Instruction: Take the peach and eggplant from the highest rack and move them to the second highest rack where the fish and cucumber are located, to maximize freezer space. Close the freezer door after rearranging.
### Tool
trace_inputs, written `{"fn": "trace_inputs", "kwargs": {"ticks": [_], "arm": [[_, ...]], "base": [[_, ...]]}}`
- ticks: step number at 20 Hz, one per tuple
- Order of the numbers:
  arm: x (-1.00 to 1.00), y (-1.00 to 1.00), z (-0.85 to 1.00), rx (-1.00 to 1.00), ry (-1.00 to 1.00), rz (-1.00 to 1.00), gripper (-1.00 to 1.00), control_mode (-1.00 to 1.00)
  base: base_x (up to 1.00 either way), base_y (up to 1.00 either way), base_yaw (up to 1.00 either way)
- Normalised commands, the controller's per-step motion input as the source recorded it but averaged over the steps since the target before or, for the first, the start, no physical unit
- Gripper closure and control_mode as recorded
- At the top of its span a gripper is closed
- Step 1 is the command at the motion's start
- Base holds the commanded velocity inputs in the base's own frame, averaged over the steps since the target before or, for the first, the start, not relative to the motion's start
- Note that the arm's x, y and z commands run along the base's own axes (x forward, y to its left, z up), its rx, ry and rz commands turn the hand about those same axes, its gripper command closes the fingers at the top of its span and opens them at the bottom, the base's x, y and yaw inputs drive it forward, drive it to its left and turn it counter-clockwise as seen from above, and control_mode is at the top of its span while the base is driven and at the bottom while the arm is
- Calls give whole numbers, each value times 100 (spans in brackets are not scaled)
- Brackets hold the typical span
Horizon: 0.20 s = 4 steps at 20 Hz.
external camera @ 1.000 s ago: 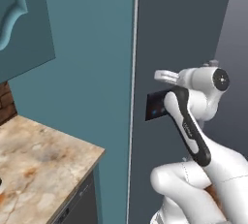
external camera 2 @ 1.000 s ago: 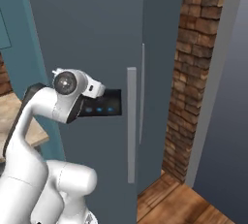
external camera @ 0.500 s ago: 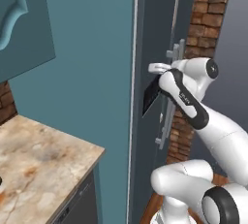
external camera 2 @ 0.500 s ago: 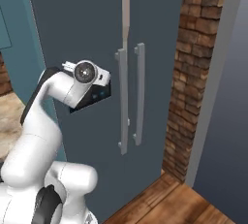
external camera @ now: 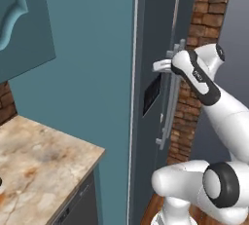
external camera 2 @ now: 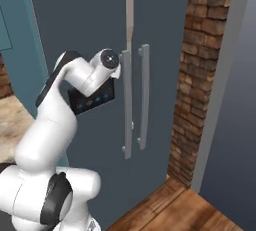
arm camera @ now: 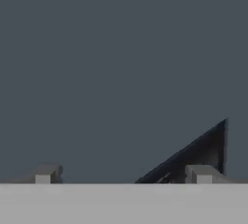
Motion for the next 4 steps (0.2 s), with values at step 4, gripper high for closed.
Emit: {"fn": "trace_inputs", "kwargs": {"ticks": [4], "arm": [[11, 26, 0, 0, 0, 8, -100, -100]], "base": [[0, 0, 0]]}}
